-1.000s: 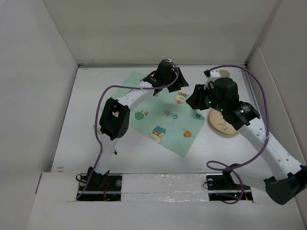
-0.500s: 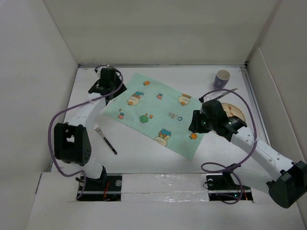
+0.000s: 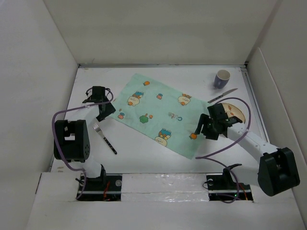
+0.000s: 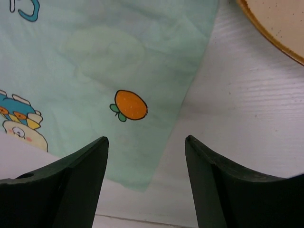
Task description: Set the dinner table for one person
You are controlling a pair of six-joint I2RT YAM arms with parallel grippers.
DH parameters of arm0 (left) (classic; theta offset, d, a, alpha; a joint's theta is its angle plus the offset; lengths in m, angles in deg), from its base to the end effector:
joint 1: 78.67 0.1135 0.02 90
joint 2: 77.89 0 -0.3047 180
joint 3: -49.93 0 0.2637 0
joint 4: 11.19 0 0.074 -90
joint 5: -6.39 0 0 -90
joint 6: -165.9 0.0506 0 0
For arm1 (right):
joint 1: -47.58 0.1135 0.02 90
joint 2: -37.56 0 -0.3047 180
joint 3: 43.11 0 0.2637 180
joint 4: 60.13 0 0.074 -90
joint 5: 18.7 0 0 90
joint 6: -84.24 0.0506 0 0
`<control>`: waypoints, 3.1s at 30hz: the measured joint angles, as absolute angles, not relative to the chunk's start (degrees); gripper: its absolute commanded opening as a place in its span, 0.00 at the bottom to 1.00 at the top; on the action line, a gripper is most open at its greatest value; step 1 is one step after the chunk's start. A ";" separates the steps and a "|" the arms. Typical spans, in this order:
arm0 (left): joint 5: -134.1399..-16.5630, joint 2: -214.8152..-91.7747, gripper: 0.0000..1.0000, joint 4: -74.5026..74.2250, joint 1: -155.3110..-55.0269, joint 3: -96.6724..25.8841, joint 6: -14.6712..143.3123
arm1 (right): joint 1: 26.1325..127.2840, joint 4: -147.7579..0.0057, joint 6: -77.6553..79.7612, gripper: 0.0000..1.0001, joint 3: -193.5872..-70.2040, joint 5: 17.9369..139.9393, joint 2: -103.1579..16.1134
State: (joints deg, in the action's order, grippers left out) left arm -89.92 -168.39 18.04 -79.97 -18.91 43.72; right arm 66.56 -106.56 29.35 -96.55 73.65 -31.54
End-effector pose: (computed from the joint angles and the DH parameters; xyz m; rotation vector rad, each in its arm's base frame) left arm 0.3462 -0.0023 0.2244 -0.6999 2.3536 -0.1216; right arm 0.2107 0.0747 0.2169 0.3657 2.6792 0.3549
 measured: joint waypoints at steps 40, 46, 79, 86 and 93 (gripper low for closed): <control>-86.53 -174.92 0.02 12.40 -75.12 -18.51 44.66 | 60.77 -95.37 26.97 0.51 -114.32 76.16 -47.67; -86.42 -174.92 0.00 12.07 -75.12 -18.40 44.59 | 60.75 -97.38 30.20 0.56 -100.27 75.66 -40.79; -89.11 -169.85 0.47 12.84 -75.18 -15.28 45.49 | 64.62 -97.40 40.13 0.00 -95.72 76.14 -43.80; -88.96 -169.96 0.45 12.99 -75.18 -15.95 45.31 | 65.30 -98.89 38.25 0.00 -96.05 71.83 -40.77; -87.56 -172.89 0.33 13.39 -75.18 -18.64 45.07 | 65.30 -98.84 36.48 0.00 -96.10 71.22 -40.44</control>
